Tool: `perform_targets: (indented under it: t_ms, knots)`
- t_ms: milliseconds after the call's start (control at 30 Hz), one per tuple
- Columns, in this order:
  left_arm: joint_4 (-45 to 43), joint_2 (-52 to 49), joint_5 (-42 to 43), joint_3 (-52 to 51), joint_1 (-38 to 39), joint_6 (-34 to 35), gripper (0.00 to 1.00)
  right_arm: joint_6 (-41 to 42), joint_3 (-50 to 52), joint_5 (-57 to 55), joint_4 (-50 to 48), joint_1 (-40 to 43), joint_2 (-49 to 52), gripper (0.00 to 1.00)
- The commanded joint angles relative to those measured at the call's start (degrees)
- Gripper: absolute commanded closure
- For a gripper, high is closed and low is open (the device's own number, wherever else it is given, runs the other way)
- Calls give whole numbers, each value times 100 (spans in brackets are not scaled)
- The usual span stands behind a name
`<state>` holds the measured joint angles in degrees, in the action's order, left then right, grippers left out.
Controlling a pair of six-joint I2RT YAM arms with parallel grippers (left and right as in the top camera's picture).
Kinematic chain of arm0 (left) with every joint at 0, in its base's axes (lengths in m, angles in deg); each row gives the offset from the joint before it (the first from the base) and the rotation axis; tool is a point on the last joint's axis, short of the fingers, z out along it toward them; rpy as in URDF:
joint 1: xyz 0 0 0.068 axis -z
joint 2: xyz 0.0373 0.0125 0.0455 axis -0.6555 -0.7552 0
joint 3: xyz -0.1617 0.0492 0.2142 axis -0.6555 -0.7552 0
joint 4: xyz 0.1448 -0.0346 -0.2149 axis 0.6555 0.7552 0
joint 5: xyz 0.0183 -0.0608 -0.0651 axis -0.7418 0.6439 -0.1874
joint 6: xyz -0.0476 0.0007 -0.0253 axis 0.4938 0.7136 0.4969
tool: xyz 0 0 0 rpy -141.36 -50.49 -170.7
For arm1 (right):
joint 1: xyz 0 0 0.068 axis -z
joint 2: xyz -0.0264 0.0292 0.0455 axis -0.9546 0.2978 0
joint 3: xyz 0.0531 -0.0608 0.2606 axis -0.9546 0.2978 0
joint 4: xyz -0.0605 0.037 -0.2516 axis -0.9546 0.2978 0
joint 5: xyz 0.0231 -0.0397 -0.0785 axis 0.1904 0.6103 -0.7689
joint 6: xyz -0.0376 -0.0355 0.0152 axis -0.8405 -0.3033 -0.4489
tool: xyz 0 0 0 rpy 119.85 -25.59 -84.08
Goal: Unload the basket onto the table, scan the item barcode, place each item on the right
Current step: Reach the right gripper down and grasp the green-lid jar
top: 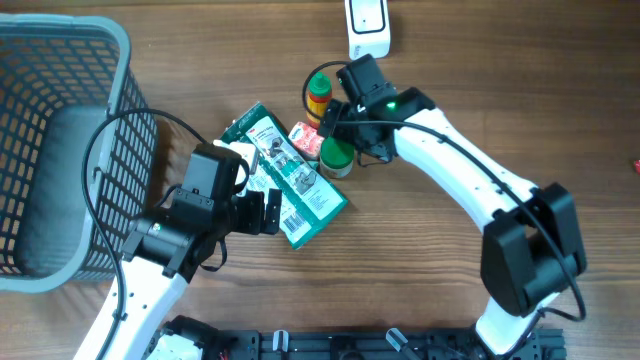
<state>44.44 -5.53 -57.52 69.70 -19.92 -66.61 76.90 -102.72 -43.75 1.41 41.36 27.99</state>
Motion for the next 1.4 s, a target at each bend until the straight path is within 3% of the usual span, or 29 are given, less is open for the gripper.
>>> perform_targets:
  t_ms: [0,233,433,633,833,1067,1367]
  knots:
    - [4,0,85,-20,-33,-94,0,-800,-7,-227,-66,-201,304,0]
    - [4,0,85,-20,-33,-94,0,-1174,-7,-247,-105,-225,531,2]
    - [4,0,85,-20,-33,-92,0,-1351,-7,-341,-129,-225,588,27]
    - [4,0,87,-20,-33,-92,0,-1349,-7,-431,-129,-221,586,37]
    - [4,0,87,-20,-33,-92,0,-1683,-7,-693,103,-170,503,38]
    - [4,0,87,-20,-33,-94,0,-1803,-7,-1878,726,210,131,37]
    - [4,0,85,-20,-33,-94,0,-1790,-7,-1679,573,903,52,38]
